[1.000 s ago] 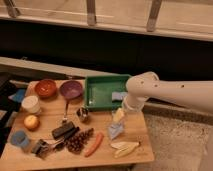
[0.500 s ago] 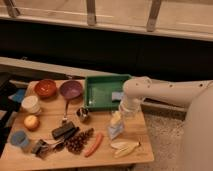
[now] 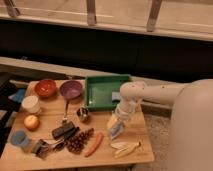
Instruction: Wipe purple bowl with towel
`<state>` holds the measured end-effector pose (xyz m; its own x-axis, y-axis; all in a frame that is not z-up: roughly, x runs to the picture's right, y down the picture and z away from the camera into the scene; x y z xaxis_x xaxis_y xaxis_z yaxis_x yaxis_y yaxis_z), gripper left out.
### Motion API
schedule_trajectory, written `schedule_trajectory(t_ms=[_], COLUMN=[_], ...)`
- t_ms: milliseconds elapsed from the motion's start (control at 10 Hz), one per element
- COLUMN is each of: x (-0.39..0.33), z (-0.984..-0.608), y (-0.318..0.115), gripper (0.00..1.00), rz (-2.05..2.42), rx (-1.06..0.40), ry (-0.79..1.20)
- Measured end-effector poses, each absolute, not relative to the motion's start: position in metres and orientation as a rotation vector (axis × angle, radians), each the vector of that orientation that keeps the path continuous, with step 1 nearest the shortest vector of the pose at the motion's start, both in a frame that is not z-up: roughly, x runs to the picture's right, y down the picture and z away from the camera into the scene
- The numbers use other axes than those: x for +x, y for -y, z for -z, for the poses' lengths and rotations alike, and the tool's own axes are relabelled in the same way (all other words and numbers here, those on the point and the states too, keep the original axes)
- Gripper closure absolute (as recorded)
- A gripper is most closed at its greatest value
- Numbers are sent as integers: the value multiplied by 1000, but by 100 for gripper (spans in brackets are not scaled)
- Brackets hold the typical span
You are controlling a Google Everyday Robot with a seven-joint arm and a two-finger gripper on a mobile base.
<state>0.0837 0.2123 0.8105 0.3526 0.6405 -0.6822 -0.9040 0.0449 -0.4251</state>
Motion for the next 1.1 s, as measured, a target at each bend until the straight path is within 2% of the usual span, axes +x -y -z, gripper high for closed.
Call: schedule_trajectory(t_ms=[200, 600, 800, 1100], x=[81, 80, 81, 78], z=[-814, -808, -799, -762], y=[-226, -216, -203, -155], gripper=[44, 83, 86, 86], rz=[-1217, -1237, -1246, -1258], rx=[-966, -932, -901, -817], ry=[-362, -338, -304, -188])
